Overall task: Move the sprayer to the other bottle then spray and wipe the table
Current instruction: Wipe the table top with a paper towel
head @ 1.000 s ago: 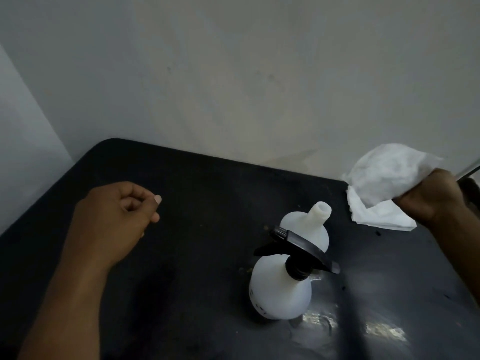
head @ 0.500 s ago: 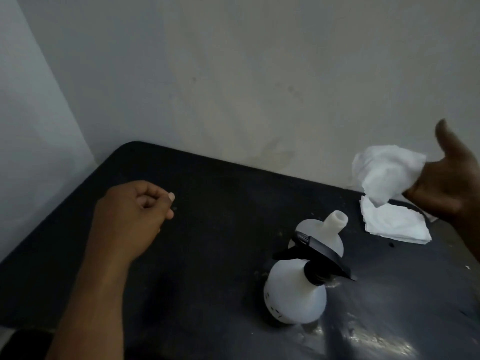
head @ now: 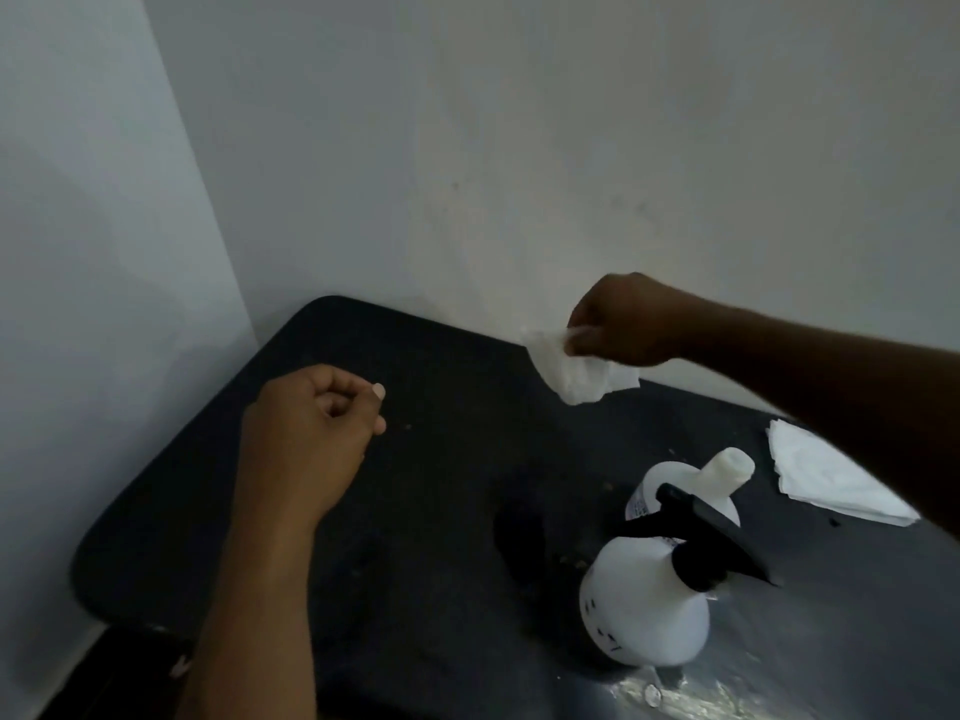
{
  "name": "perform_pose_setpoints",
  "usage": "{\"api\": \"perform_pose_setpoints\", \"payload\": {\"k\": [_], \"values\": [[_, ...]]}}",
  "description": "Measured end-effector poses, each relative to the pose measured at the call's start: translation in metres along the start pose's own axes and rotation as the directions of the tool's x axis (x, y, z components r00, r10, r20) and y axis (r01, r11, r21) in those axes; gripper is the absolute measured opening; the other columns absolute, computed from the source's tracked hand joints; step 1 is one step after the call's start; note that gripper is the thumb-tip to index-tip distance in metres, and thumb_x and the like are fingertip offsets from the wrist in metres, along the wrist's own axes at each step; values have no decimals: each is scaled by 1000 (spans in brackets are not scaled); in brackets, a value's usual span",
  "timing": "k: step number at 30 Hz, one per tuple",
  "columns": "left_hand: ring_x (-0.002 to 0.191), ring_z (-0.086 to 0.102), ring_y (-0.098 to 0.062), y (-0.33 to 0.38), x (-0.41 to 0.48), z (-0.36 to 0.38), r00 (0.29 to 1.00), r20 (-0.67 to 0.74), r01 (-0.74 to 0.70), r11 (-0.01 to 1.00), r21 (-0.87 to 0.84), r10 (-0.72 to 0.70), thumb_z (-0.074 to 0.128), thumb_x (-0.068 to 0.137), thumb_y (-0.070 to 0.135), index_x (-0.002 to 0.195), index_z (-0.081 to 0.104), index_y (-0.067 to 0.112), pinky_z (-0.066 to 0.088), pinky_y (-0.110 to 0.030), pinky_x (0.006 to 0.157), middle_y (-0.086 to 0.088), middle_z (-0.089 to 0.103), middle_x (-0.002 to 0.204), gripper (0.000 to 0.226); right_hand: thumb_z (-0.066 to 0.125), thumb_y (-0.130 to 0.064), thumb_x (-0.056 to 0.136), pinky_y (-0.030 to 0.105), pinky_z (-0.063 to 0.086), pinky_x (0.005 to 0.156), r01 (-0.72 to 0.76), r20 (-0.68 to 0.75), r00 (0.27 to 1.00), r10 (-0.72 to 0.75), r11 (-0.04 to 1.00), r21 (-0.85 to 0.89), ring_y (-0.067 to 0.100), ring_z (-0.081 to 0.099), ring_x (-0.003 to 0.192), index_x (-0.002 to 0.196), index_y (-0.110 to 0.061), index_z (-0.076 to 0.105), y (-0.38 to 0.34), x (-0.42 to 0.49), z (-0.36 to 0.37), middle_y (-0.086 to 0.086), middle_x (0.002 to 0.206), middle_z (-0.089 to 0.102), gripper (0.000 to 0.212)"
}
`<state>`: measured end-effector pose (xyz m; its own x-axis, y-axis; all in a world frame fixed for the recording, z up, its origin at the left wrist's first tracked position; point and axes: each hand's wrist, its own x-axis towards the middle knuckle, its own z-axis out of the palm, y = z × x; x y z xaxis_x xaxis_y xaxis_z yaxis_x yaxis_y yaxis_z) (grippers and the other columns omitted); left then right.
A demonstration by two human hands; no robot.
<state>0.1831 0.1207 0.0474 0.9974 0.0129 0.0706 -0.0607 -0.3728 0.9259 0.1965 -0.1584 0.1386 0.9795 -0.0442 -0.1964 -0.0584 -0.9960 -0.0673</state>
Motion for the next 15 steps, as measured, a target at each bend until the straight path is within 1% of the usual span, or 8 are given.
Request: {"api": "perform_pose_setpoints", "payload": {"k": [2, 4, 6, 8, 10, 12, 13, 15], "values": [[55, 62, 8, 0, 0, -5, 1000, -17, -4, 1000, -9, 4, 68, 87, 30, 77, 67, 26, 42, -20, 52, 22, 71, 68, 10, 58, -30, 93, 32, 52, 79, 14, -18, 1000, -16, 994, -110, 23, 65, 94, 107, -17, 71, -16, 10, 14, 5, 106, 72, 23], [53, 61, 7, 0, 0, -8, 999, -40, -11, 1000, -15, 11, 68, 86, 30, 76, 67, 26, 41, -17, 50, 22, 70, 67, 11, 57, -28, 91, 33, 53, 76, 43, -10, 999, -44, 988, -145, 24, 66, 92, 101, -15, 72, -33, 15, 26, 8, 102, 73, 22], [52, 61, 6, 0, 1, -11, 998, -54, -14, 1000, -14, 13, 67, 87, 30, 76, 67, 26, 40, -15, 48, 22, 70, 67, 12, 58, -27, 91, 31, 51, 72, 74, 84, 995, -60, 983, -167, 23, 65, 86, 96, -8, 70, -56, 14, 41, 10, 100, 72, 23], [52, 61, 6, 0, 2, -12, 998, -56, -12, 1000, -28, 10, 67, 87, 30, 75, 67, 25, 41, -17, 49, 21, 70, 67, 12, 59, -27, 90, 30, 48, 70, 106, 194, 978, -73, 980, -166, 23, 62, 80, 90, -8, 64, -79, 6, 60, 14, 101, 70, 20], [54, 62, 6, 0, 1, -13, 999, -52, -8, 999, -44, 6, 68, 87, 29, 75, 67, 25, 43, -19, 52, 20, 70, 66, 12, 59, -24, 92, 29, 46, 73, 161, 365, 928, -80, 967, -197, 24, 63, 84, 105, -5, 65, -99, -8, 82, 14, 108, 69, 23], [57, 63, 6, -1, 1, -13, 999, -53, -7, 999, -48, 4, 69, 86, 29, 75, 67, 25, 45, -21, 54, 16, 71, 64, 12, 55, -22, 96, 31, 46, 79, 236, 545, 836, -63, 938, -253, 27, 65, 101, 115, -3, 62, -114, -20, 96, 14, 115, 67, 28], [58, 63, 6, 0, 1, -13, 999, -51, -9, 999, -44, 7, 69, 86, 29, 75, 67, 26, 45, -22, 55, 14, 71, 63, 12, 53, -22, 98, 33, 46, 83, 249, 579, 814, -45, 928, -279, 28, 63, 107, 118, -2, 61, -120, -26, 98, 14, 118, 66, 29], [59, 64, 6, -2, 1, -15, 999, -41, -18, 999, -35, 16, 68, 86, 29, 75, 66, 27, 46, -21, 55, 15, 71, 64, 12, 51, -19, 99, 35, 47, 89, 255, 586, 809, -43, 924, -284, 30, 61, 113, 121, -2, 58, -129, -38, 96, 15, 124, 63, 29]]}}
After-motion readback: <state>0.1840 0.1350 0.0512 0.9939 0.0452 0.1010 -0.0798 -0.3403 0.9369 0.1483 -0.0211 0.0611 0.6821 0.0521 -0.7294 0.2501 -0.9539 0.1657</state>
